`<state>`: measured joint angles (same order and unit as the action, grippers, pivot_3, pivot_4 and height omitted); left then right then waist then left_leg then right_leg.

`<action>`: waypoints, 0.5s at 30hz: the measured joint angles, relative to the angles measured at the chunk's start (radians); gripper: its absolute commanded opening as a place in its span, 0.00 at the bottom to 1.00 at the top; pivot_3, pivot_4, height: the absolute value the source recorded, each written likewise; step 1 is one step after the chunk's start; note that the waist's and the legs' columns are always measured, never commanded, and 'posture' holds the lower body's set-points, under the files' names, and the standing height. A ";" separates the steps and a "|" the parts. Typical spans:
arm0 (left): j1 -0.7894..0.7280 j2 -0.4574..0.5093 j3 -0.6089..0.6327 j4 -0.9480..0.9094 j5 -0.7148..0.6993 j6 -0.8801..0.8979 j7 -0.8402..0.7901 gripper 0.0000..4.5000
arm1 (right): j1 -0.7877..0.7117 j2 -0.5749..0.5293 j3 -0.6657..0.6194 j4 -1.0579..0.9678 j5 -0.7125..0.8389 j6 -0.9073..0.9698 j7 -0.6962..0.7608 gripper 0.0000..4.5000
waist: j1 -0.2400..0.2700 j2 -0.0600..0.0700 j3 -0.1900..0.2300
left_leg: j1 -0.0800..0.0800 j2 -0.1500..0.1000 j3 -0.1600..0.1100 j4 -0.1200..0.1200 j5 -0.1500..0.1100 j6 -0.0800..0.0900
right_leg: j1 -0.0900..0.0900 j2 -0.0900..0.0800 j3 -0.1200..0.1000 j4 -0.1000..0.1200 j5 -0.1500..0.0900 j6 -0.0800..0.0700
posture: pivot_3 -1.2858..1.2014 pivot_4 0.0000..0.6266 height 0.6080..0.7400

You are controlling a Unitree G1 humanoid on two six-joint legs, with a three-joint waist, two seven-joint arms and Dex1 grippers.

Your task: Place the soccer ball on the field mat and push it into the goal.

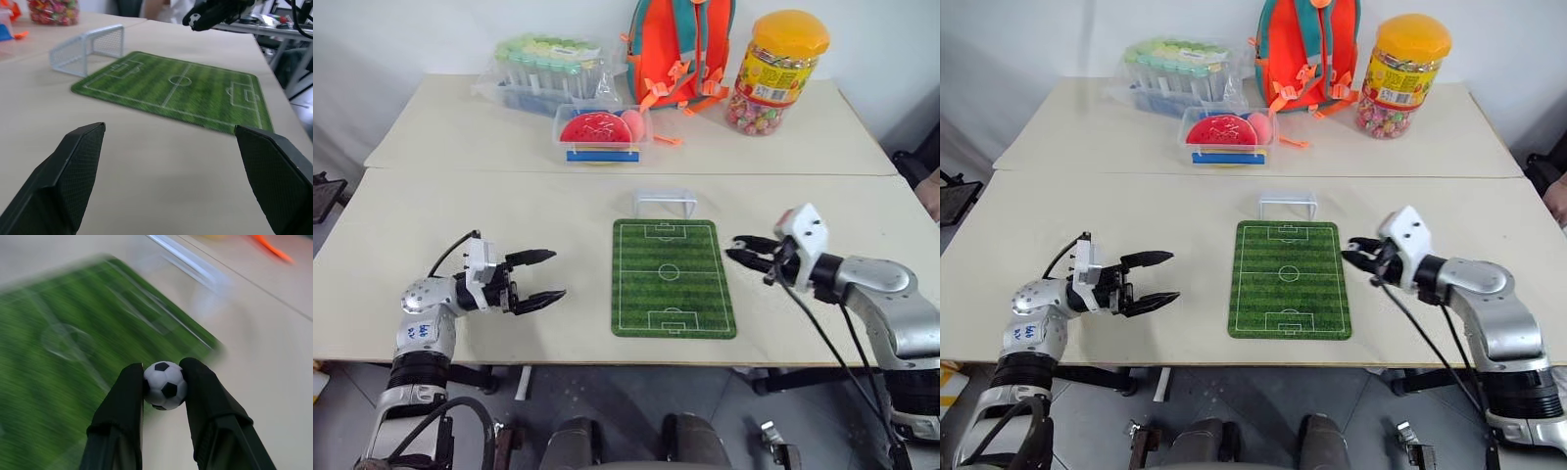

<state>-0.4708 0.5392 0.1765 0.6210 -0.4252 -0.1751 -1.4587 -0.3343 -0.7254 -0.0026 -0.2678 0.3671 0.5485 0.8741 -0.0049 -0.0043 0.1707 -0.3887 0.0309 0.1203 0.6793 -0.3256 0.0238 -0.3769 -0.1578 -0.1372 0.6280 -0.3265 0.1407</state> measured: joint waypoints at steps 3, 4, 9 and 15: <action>-0.026 0.000 -0.002 0.064 0.001 -0.053 -0.042 1.00 | -0.004 0.031 0.139 -0.101 0.009 0.052 0.022 0.19 | 0.002 0.000 0.000 | -0.001 0.000 -0.001 0.001 -0.001 0.001 | 0.000 0.000 0.000 0.000 0.000 0.000 | 0.52 0.24 1.00; -0.029 0.000 -0.002 0.070 0.001 -0.067 -0.042 1.00 | -0.008 0.032 0.175 -0.121 0.007 0.061 0.029 0.19 | 0.004 0.000 0.000 | -0.002 -0.001 -0.001 0.002 -0.001 0.001 | 0.000 0.000 0.000 0.000 0.000 0.000 | 0.52 0.24 1.00; -0.034 0.002 -0.008 0.101 0.001 -0.117 -0.043 1.00 | -0.012 0.019 0.299 -0.141 -0.036 0.040 0.087 0.19 | 0.003 -0.001 0.000 | -0.002 -0.001 -0.001 0.003 -0.002 0.002 | 0.000 0.000 -0.001 0.000 0.000 0.000 | 0.52 0.24 1.00; 0.014 0.048 -0.006 0.082 -0.012 -0.125 -0.043 1.00 | -0.011 -0.010 0.321 -0.070 -0.091 -0.029 0.145 0.19 | -0.003 -0.001 0.001 | -0.001 0.000 -0.001 0.003 -0.002 0.001 | 0.000 0.000 -0.001 0.000 0.000 0.000 | 0.52 0.24 1.00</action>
<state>-0.4564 0.5873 0.1710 0.7026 -0.4374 -0.3004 -1.5020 -0.3457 -0.7355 0.3184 -0.3380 0.2762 0.5196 1.0194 -0.0081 -0.0056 0.1713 -0.3902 0.0309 0.1196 0.6819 -0.3278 0.0252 -0.3770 -0.1579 -0.1381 0.6281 -0.3265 0.1408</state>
